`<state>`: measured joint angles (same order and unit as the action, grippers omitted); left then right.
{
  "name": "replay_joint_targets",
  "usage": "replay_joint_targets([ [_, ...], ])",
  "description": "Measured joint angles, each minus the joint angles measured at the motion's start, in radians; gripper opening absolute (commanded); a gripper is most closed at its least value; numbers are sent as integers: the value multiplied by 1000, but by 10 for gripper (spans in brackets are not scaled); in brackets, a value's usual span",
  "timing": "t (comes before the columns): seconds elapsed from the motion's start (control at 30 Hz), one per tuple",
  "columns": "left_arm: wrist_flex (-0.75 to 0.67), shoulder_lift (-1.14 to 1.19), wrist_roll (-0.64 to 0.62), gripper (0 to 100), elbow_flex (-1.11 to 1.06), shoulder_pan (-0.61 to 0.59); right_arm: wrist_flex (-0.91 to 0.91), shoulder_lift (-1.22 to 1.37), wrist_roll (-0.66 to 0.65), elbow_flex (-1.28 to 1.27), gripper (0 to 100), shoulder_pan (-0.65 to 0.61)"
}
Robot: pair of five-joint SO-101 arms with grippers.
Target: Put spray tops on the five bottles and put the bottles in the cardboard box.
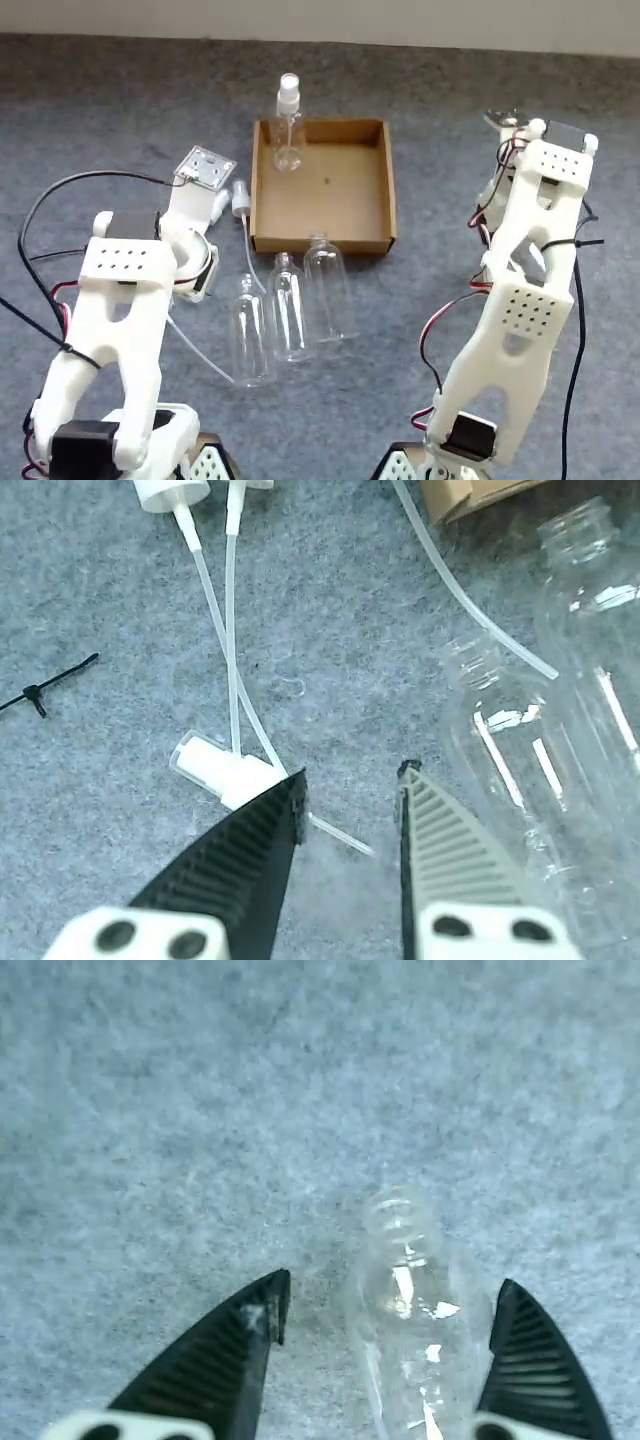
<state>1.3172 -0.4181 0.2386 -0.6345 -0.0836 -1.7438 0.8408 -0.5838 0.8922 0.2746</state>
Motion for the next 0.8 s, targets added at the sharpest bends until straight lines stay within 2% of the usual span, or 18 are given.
replay_joint_targets([
  [0.33,-17,0,0,151,-9,0,0,0,-150,2,271,3],
  [0.6,-17,0,0,151,-9,0,0,0,-331,-8,271,29],
  [0.8,-17,0,0,151,-9,0,0,0,-367,-8,271,64],
])
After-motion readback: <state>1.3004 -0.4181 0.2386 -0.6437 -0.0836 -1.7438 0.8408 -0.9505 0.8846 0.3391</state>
